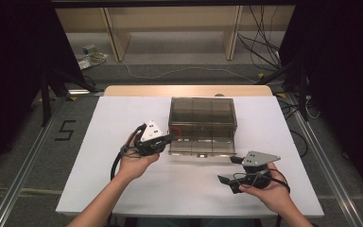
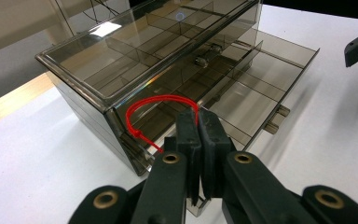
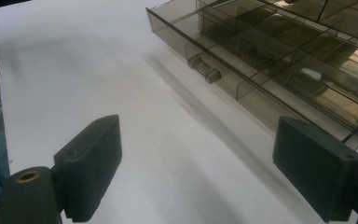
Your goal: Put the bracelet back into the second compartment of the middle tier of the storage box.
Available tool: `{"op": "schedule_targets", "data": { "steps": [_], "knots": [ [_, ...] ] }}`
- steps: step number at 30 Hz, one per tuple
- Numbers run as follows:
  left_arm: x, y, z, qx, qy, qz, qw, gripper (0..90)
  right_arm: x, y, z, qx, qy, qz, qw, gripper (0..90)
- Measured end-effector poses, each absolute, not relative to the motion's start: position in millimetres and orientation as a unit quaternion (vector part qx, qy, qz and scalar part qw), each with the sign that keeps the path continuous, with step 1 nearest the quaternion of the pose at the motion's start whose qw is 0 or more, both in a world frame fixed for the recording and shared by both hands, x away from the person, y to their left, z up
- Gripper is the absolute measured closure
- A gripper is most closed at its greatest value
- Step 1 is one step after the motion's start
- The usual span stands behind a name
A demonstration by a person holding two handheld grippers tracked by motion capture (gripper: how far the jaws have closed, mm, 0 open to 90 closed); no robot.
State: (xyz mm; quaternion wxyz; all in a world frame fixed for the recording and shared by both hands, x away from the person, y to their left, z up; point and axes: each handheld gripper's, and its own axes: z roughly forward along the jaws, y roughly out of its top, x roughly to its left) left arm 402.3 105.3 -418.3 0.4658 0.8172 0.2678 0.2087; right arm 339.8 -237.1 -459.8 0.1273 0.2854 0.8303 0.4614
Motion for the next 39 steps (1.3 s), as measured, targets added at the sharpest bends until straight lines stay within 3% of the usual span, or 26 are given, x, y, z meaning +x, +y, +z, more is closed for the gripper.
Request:
{"op": "schedule_targets", "data": {
  "steps": [39],
  "knots": [
    [400.0,93.4,-415.6,0.823,0.258,0.197,0.467,88.0,339.5,-236.0,-460.1,0.283,0.831,0.462,0.127,16.2]
  ]
}}
